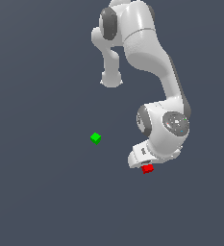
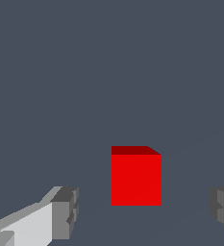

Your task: Stack the red cube on top of the green cube.

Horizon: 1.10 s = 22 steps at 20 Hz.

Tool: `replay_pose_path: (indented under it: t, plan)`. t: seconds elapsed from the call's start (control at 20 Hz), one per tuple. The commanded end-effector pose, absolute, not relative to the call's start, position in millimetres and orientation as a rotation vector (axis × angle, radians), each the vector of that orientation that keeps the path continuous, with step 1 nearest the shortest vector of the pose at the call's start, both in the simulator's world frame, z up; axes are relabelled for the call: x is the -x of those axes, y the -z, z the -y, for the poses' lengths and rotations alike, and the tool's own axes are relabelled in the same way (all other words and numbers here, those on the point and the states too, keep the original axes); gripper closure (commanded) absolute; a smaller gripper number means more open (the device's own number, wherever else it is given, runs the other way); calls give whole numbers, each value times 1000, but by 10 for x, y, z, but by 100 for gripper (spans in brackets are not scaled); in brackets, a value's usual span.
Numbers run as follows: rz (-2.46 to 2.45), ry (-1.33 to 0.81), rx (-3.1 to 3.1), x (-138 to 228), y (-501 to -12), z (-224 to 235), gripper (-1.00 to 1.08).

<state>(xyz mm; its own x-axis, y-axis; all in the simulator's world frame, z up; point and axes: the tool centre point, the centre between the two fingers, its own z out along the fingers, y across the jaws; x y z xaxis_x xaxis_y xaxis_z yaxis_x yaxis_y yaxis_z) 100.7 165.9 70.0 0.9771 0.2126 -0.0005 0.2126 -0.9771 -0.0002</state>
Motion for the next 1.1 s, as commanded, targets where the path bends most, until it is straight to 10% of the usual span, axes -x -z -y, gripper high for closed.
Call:
replay_pose_path:
  t: [0.0, 1.0, 1.05]
  plan:
    - [337, 0, 3124, -1017, -700, -1662, -92]
    - [337, 0, 3124, -1017, -199, -1664, -92]
    - [337, 0, 3124, -1017, -199, -1664, 108]
